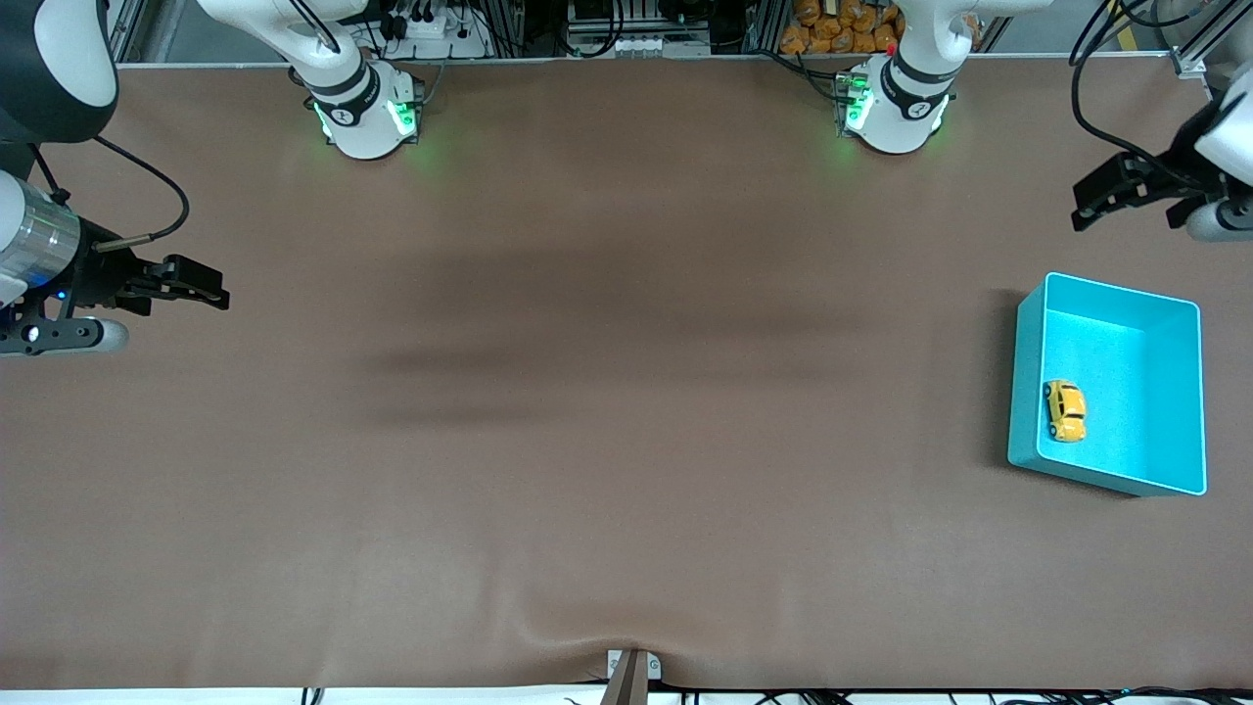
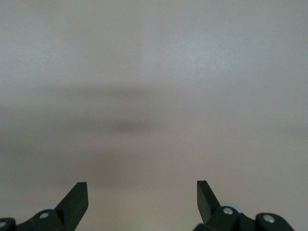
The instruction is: Wind and store yellow beetle car
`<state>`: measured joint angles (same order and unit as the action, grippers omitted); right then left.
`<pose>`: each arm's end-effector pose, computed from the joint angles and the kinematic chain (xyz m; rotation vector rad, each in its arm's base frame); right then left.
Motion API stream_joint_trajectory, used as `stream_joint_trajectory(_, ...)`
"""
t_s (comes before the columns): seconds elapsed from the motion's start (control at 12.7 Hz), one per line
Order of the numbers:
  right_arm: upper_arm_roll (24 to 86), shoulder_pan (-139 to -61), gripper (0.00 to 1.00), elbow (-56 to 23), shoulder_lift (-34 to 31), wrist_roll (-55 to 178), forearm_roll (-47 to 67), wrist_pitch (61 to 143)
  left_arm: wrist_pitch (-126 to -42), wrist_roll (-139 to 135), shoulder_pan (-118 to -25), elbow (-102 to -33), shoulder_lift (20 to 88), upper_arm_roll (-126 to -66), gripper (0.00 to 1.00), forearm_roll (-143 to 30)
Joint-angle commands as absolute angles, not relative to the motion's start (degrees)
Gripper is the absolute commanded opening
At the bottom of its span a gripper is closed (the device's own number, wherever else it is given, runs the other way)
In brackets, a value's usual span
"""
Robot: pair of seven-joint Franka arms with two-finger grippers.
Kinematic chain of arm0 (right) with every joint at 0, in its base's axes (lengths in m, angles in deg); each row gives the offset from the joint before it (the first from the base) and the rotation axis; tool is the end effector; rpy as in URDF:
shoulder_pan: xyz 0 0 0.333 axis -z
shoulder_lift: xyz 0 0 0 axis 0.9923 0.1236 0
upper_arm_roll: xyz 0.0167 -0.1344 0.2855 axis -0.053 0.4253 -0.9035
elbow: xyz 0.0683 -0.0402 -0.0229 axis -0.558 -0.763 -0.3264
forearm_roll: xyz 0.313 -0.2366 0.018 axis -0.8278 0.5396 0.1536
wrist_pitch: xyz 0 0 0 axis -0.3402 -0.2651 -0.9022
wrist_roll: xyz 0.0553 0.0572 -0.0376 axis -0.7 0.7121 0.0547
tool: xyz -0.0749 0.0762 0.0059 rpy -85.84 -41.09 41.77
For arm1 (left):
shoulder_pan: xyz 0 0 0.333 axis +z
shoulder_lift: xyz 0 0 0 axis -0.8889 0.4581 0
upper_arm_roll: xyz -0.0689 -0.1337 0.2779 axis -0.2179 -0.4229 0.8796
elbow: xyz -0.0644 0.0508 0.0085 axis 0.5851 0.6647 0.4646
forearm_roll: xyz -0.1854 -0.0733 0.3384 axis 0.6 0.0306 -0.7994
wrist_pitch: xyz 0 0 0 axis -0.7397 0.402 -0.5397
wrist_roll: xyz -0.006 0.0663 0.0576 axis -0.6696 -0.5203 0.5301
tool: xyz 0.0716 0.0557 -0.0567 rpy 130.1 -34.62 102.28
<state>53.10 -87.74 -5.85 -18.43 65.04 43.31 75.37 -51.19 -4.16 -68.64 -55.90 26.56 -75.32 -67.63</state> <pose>0.5856 0.0221 0.5696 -3.0856 -0.0736 0.1645 0.5328 -0.0293 0.6491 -3.1008 -0.0203 0.0577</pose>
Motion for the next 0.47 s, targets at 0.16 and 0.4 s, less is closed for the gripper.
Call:
stream_joint_trajectory(0.16, 53.04, -87.91, 1.0, -5.63, -21.15, 66.18, 43.12, 75.73, -49.47, -4.62, -68.71, -52.95, 28.24, -74.65, 1.0, -66.54)
stream_joint_trajectory(0.4, 53.3, -87.65, 1.0, -5.63, -23.17, 66.01, 43.47, 75.82, -49.47, -2.87, -68.8, -53.04, 28.24, -74.65, 1.0, -63.03)
